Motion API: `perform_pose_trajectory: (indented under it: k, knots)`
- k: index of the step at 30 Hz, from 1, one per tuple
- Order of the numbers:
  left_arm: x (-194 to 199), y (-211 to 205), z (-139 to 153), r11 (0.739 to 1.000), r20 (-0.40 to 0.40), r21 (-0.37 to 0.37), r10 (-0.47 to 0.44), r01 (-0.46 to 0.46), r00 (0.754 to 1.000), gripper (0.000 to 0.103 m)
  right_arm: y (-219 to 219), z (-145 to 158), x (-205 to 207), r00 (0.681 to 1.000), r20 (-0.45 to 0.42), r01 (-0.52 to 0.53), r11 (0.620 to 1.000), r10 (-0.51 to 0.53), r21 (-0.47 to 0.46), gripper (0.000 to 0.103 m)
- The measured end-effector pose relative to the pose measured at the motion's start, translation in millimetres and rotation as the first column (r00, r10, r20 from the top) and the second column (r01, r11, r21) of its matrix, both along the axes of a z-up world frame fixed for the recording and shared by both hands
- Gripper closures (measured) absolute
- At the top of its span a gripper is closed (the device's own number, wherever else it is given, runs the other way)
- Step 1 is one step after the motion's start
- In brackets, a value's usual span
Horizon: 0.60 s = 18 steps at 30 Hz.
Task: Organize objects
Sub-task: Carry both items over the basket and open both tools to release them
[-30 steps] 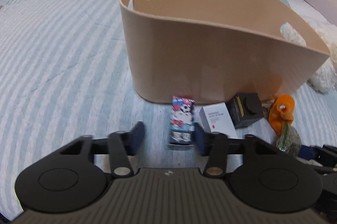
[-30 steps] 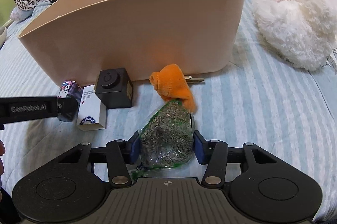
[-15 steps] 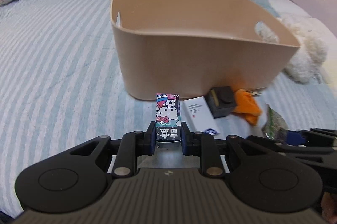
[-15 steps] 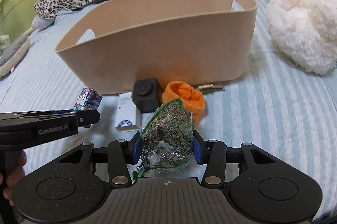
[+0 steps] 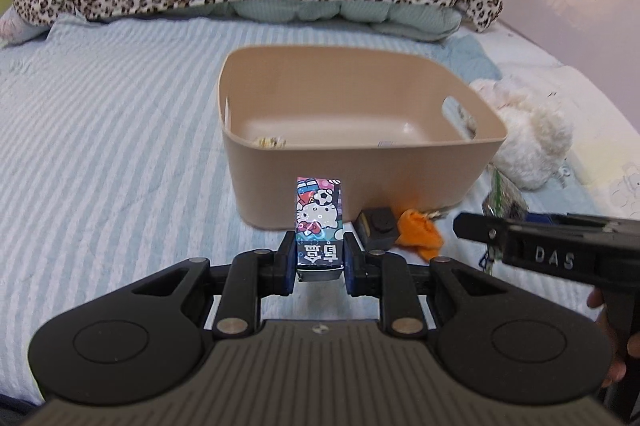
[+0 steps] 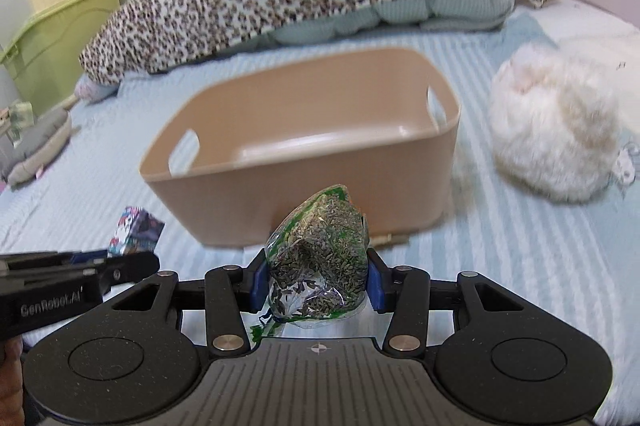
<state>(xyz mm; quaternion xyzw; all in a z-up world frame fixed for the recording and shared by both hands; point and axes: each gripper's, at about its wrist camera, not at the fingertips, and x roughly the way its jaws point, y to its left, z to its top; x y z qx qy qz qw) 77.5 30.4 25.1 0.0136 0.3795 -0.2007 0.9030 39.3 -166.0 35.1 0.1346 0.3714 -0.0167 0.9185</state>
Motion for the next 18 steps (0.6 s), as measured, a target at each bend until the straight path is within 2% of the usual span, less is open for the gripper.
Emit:
perform_pose_trajectory:
  k: [10, 13, 18]
  knots:
    - [14.6, -18.3, 47.0, 1.000, 0.152, 0.010, 0.017, -0.019, 0.988, 0.079, -11.9, 48.8, 26.4, 0.989, 0.148, 0.003, 1.000, -0.003, -0.002, 0.059]
    - [28.9, -27.2, 52.6, 1.000, 0.179, 0.026, 0.012, -0.017, 0.984, 0.079, -15.8, 59.9, 38.3, 0.983, 0.182, 0.008, 1.000, -0.010, 0.012, 0.059]
    - [55.7, -42.9, 55.5, 0.998, 0.211, 0.058, 0.017, -0.030, 0.977, 0.079, -18.8, 64.9, 62.1, 0.978, 0.205, 0.029, 0.999, -0.025, -0.016, 0.059]
